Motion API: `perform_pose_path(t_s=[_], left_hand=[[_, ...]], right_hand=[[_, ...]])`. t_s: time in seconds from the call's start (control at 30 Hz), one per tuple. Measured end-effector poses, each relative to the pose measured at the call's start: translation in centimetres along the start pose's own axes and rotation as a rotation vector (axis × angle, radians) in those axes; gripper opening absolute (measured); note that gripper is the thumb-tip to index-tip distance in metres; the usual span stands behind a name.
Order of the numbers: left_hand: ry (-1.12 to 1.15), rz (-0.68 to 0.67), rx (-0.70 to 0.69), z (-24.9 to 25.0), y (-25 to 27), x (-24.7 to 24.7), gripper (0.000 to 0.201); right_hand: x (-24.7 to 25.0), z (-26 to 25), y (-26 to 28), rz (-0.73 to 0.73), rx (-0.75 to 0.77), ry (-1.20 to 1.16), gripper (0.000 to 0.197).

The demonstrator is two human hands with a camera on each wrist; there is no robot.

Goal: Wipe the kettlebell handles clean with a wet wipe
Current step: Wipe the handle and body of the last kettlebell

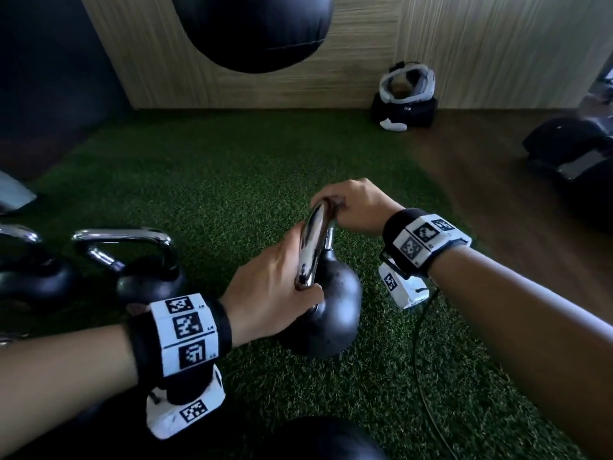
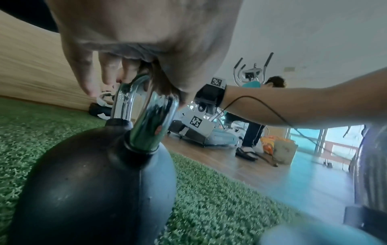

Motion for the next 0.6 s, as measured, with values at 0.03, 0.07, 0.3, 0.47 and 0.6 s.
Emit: perform_pose_path(t_s=[0.03, 0.07, 0.3, 0.47, 0.6], left_hand=[[-0.011, -0.011, -0.001, 0.0, -0.1, 0.1, 0.077], [-0.034, -0.025, -0.012, 0.0, -0.3, 0.2, 0.076], [-0.328, -0.320, -0.092, -2.1, -1.6, 2.3, 0.093], [-0.507, -0.474, -0.209, -6.6, -4.6, 3.7, 0.100], [-0.547, -0.459, -0.310, -7.7, -6.7, 3.9, 0.090]], right_hand=[[-0.2, 0.1, 0.1, 0.005, 0.012, 0.002, 0.032], [-0.3, 0.1, 0.1, 0.014, 0.026, 0.002, 0.031], [0.6, 1.2, 2.0, 0.080, 0.020, 0.009, 0.028], [0.9, 1.7, 5.5, 0.159, -0.062, 0.008, 0.016], [0.7, 1.6, 8.4, 0.242, -0.148, -0.041, 0.027]])
Point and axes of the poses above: each hand's wrist, its own y-axis away from the middle knuckle, its own x-axis out of the back of the hand, z = x × y, the point moved 6 cm from there along -y, towards the middle knuckle, and after that the axes turned 4 degrees about -x, right-handed, at the moved point
